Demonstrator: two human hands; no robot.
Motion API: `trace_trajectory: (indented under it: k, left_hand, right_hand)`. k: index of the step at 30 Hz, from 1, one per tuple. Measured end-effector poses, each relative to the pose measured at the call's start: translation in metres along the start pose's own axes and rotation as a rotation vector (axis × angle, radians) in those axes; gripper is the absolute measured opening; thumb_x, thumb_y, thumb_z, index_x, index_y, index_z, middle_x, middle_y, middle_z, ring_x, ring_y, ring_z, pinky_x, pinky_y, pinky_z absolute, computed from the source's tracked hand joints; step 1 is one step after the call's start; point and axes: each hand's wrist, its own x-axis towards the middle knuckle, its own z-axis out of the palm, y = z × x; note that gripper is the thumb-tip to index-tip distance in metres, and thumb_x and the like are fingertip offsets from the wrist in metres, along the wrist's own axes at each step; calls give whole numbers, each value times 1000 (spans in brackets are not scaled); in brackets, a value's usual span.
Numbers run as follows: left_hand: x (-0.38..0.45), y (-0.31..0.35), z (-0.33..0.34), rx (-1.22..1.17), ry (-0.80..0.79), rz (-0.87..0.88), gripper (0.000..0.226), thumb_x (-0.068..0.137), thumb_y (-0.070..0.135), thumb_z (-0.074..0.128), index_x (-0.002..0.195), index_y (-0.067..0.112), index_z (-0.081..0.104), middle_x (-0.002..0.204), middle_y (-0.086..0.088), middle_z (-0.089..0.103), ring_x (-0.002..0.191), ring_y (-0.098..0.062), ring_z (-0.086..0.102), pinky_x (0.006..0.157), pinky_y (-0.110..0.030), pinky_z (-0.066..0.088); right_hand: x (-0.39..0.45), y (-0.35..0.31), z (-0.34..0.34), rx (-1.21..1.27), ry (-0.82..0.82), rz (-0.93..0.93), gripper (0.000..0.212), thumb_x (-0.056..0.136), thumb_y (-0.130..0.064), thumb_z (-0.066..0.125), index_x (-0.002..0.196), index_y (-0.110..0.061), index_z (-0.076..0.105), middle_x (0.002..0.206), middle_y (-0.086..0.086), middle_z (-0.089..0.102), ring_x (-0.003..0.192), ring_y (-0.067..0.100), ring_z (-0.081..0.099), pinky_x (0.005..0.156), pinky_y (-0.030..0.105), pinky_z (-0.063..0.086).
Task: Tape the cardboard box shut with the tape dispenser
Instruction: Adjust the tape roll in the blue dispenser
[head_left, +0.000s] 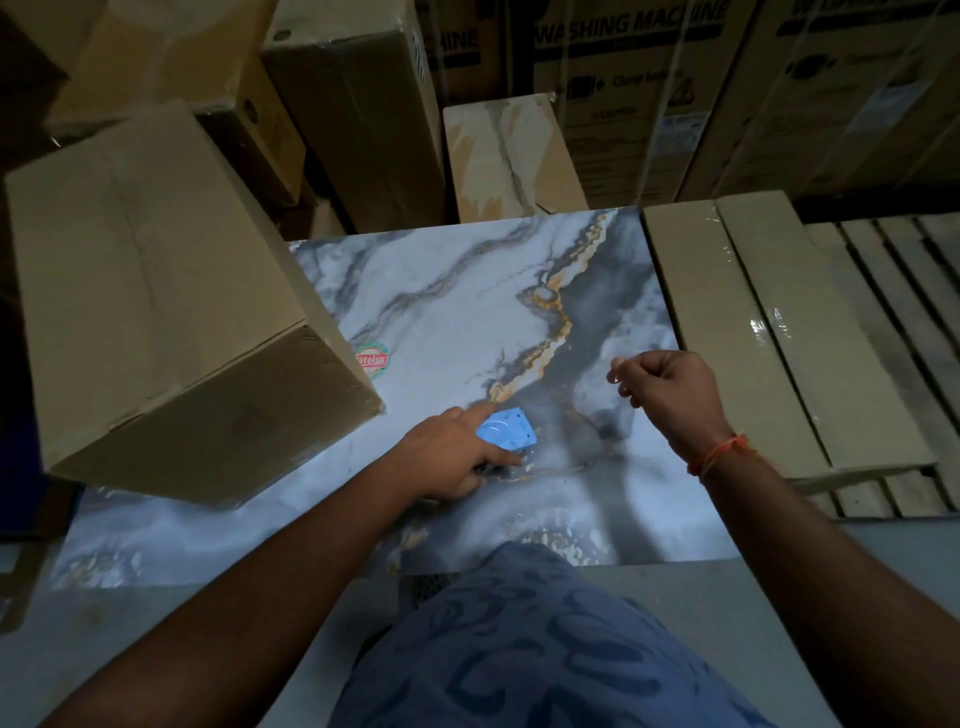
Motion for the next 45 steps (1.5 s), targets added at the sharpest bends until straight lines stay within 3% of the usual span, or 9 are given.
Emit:
trace_trajectory:
  k: [8,11,14,20,24,29,32,35,45]
  left_hand:
    - [6,-3,3,-53,51,2,47,98,31,58,136,59,56,170,0,24,133,-31,48,106,-37,43]
    - [13,-2,4,-132,72,19,44,95,34,63,136,50,62,166,-7,31,135,-33,51,108,-37,45]
    - [19,-5,3,-277,104,-6,47,90,39,70,137,40,65,162,-9,36,140,-28,49,112,-34,41]
    - [18,-13,6,-630,353,-157,46,73,33,72,118,27,69,116,0,63,108,-16,60,92,-30,48]
    - [24,-13,8,-798,390,-210,41,80,13,81,117,17,65,110,5,64,106,-14,62,80,-4,41]
    - [23,-24,16,-1193,251,-99,64,67,23,74,130,21,60,129,-15,62,119,-24,61,103,-36,51]
    - [18,-33,17,-1308,209,-20,62,75,15,72,136,14,58,130,-16,60,116,-13,59,98,-24,52]
    - [17,-40,19,-1340,184,52,48,85,13,72,132,14,62,129,-14,62,114,-15,61,96,-25,54]
    - [24,-63,9,-1037,342,176,8,86,6,78,93,10,80,112,-3,71,97,-15,72,93,-21,54]
  right_hand:
    - [5,1,-7,-45,-4,25,27,93,-25,65,75,-10,79,68,5,73,51,1,60,58,19,49]
    - [7,-4,-3,-34,-28,17,25,92,-24,66,76,-10,80,72,8,76,57,9,64,61,27,54]
    - [9,-10,2,-76,-58,-10,24,91,-21,67,75,-9,79,64,1,72,50,-1,62,60,26,51]
    - [-6,-21,20,-293,-161,-155,18,86,-20,68,77,-6,75,68,9,73,62,19,66,63,31,53]
    - [-25,-30,49,-455,-204,-269,34,86,-22,63,57,-10,50,53,8,57,56,29,60,54,34,44]
    - [-54,-32,90,-582,-219,-305,28,85,-24,57,62,-21,41,63,4,47,65,33,59,59,29,32]
    - [-65,-33,109,-609,-226,-278,15,82,-24,57,67,-24,57,70,8,58,70,30,63,59,25,30]
    - [-77,-41,120,-583,-146,-289,10,79,-10,67,80,-16,75,78,9,68,72,23,64,55,7,23]
    - [-88,-35,137,-637,31,-207,15,84,-16,65,95,-11,75,82,10,65,75,30,64,64,29,42]
